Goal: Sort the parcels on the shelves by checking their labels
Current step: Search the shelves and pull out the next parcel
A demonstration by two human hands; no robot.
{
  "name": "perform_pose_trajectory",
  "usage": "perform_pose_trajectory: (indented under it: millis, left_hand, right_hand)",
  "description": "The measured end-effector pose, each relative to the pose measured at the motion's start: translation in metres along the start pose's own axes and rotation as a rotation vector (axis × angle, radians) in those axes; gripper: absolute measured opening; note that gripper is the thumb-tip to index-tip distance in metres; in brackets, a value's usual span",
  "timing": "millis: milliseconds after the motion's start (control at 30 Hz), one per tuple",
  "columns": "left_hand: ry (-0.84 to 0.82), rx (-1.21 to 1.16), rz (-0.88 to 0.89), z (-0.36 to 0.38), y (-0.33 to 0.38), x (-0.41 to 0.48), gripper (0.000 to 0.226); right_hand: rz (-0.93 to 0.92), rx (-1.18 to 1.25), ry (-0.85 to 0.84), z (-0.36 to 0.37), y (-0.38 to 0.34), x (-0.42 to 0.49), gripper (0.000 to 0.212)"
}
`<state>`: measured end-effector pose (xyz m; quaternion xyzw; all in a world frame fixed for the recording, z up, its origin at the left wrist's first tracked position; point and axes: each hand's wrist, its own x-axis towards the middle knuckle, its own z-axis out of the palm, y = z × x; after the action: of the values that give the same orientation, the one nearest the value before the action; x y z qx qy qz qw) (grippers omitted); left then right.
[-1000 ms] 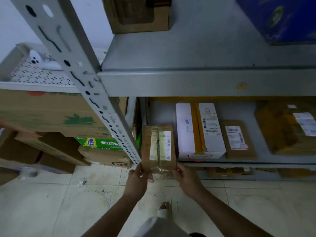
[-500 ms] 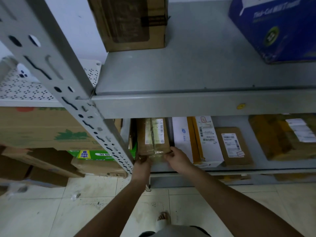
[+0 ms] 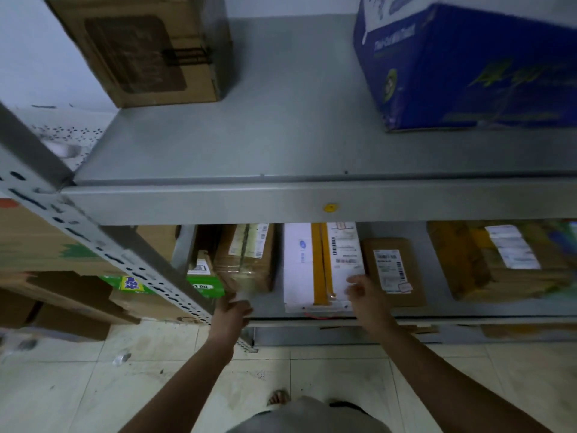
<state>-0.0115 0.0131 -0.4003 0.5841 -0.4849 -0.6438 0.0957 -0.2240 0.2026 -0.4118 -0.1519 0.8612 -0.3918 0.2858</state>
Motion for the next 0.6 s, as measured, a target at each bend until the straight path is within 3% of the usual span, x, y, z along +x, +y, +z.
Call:
perform_pose_trajectory:
  millis: [67,167,233,333,400,533,600]
  left_hand:
    - [-0.029,0.064,-0.031,0.02,-0.012,-0.005,0.062]
    - [-0.117,0.157,-0.016,0.058,-0.018,-0.008,0.05]
    - [-0.162,0.264,0.045,0.082,-0.02,-0.009,0.041]
    - [-0.129,0.295,0.092,0.101,-0.025,-0.017,0.046]
    - [-0.073,0.284,0.091,0.1,-0.031,-0.026,0.042]
    - [-0.07,0.271,0.016,0.078,-0.052,-0.044,0.049]
    - [-0.086,0.234,-0.039,0.068,-0.058,-0.037,0.065]
  right_hand:
    - [0.03,-0.067,0.049,-0.025,0.026,0.007,0.014]
    - [0.065,-0.02,-0.065,-0.036,0.05,0.025,0.004]
    - [0.113,0.078,-0.215,-0.033,0.058,0.032,0.024]
    - [0.152,0.287,-0.368,-0.025,0.058,0.018,0.053]
    - [0.173,0.321,-0.345,-0.024,0.066,0.002,0.058]
    - [0.251,0.228,-0.277,-0.037,0.101,-0.027,0.034]
    - [0.35,0.259,-0.267,-0.036,0.117,-0.027,0.051]
